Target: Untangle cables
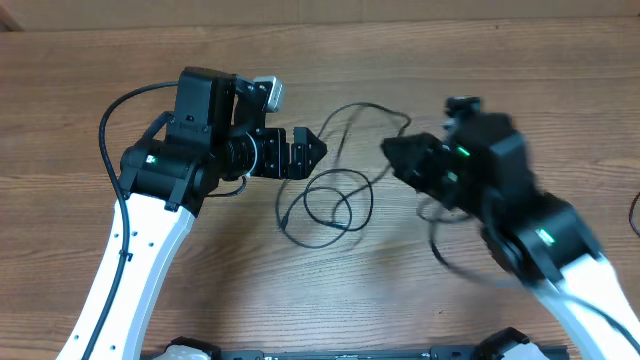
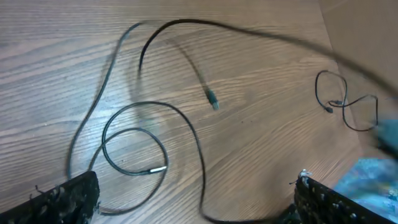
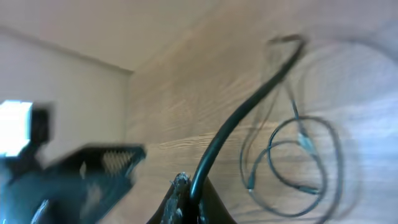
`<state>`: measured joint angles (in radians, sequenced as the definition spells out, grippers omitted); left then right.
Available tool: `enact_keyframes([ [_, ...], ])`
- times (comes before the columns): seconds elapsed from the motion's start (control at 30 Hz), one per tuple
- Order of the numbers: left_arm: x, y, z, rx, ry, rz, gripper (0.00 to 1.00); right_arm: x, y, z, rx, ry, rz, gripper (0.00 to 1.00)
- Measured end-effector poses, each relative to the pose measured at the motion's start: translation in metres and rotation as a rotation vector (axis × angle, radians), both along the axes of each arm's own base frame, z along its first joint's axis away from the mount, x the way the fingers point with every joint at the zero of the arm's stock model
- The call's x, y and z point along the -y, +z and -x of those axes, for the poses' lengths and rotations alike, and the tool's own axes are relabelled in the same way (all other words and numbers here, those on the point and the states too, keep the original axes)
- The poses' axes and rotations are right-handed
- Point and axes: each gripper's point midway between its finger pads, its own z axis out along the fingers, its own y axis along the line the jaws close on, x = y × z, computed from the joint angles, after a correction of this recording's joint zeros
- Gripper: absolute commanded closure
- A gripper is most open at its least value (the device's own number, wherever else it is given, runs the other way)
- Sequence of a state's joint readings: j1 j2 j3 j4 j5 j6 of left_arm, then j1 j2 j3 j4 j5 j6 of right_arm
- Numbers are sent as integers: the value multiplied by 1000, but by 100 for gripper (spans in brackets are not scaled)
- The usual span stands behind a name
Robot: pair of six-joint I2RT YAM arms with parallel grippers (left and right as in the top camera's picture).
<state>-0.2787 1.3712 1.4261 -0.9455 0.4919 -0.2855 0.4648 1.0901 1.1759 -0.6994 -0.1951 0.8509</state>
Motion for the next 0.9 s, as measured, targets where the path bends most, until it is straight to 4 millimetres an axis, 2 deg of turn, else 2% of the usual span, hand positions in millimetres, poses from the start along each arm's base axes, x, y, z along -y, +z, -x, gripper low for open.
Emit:
enact_keyframes([
  [0.1,0,0,0,0,0,0,1,13,12,25,101,80,100,96],
  [0.17,0,0,0,0,0,0,0,18,8,35,125,129,168,96],
  [0.23,0,0,0,0,0,0,0,20,4,37,137,154,215,96],
  [0.33,0,0,0,0,0,0,0,28,3,28,184,137,296,96],
  [0.43,0,0,0,0,0,0,1,42,19,12,283,46,355,96],
  [0.57,0,0,0,0,0,0,0,70,70,-8,488,-151,405,96],
  [0.67,0,0,0,-1,0,0,0,100,134,-9,696,-341,439,96],
  [0.73,0,0,0,0,0,0,0,123,172,-1,801,-470,458,96],
  [0.8,0,0,0,0,0,0,1,142,196,11,860,-569,473,96],
  [0.9,0,0,0,0,0,0,0,158,205,20,873,-629,533,96],
])
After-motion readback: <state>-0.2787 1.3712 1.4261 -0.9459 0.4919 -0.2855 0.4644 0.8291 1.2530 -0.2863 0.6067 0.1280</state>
